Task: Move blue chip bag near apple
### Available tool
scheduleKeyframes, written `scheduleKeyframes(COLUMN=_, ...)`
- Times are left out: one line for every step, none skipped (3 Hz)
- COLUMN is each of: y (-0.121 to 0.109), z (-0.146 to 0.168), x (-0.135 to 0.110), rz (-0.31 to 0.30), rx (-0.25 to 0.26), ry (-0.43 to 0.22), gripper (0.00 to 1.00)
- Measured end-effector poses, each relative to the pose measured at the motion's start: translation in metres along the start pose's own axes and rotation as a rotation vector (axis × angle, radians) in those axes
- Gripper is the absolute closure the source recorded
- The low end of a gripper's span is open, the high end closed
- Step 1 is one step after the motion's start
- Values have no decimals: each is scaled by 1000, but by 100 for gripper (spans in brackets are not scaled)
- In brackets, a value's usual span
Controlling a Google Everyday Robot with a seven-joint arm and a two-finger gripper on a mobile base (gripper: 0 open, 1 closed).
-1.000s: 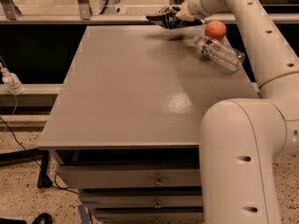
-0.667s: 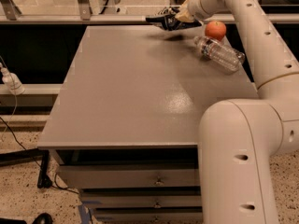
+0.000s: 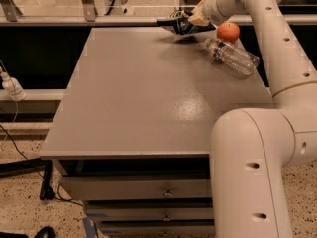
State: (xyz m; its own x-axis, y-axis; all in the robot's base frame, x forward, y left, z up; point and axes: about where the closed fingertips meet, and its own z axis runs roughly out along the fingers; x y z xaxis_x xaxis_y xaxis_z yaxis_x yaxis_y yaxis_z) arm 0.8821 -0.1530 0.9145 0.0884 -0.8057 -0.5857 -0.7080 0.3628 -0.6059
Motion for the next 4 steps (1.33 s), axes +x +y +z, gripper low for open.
scheduleKeyframes(y=0, z=-6, x=12, rz=10, rx=-5, ry=-5, gripper=85)
scheduleKeyframes(y=-1, z=-9, x=19, rz=22, rx=-5, ry=-8, gripper=66)
scheduleKeyframes(y=-1, z=-8, x=21, rz=31, rx=-5, ry=-15, gripper=43)
scheduleKeyframes(y=0, z=-6, x=19, rz=35, rx=-6, ry=-26, gripper=20)
